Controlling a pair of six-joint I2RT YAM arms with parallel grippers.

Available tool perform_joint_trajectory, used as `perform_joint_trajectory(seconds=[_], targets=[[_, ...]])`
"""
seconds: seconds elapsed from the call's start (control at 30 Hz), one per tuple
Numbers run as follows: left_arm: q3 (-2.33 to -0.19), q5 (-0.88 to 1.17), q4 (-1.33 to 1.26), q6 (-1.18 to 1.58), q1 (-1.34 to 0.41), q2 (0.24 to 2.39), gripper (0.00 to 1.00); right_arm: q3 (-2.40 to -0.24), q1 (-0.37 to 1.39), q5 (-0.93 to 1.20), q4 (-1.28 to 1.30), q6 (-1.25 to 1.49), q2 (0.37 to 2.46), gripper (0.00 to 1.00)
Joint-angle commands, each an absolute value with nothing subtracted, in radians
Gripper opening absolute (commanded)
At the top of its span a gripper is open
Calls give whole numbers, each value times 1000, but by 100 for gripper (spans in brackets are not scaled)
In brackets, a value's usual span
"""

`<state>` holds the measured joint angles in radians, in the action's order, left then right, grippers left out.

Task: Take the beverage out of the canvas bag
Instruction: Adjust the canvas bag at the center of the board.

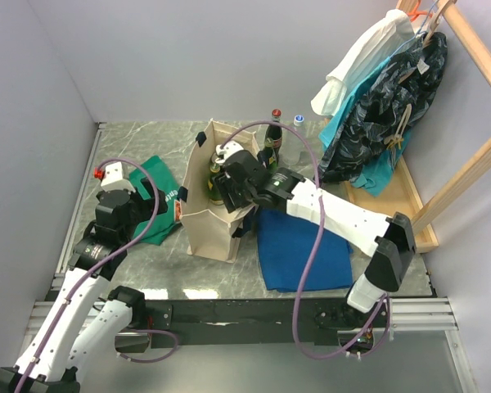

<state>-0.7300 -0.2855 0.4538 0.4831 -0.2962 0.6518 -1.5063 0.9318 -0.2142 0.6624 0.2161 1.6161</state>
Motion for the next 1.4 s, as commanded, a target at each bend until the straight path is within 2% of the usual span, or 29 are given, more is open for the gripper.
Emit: perform_joint_trajectory(seconds=[0.0, 0.33, 0.53, 0.83, 1.13, 1.37], targets=[[-762, -293, 431, 474, -299, 649, 96, -1592, 920, -239, 624, 215, 1672, 69], [-735, -337, 385, 479, -299, 571, 96, -1687, 867, -182, 679, 221, 1703, 72], [-732, -316, 376, 469, -299, 537, 96, -1658, 850, -209, 687, 245, 1703, 72], [-853, 73, 354, 365, -299, 660, 96, -1618, 833, -183, 683, 261, 1709, 72], [-959, 214, 385, 377, -299, 722, 96, -1646, 834, -187, 699, 268, 1718, 72], [-920, 339, 449, 380, -299, 741, 96, -1649, 838, -193, 693, 293, 1689, 72]])
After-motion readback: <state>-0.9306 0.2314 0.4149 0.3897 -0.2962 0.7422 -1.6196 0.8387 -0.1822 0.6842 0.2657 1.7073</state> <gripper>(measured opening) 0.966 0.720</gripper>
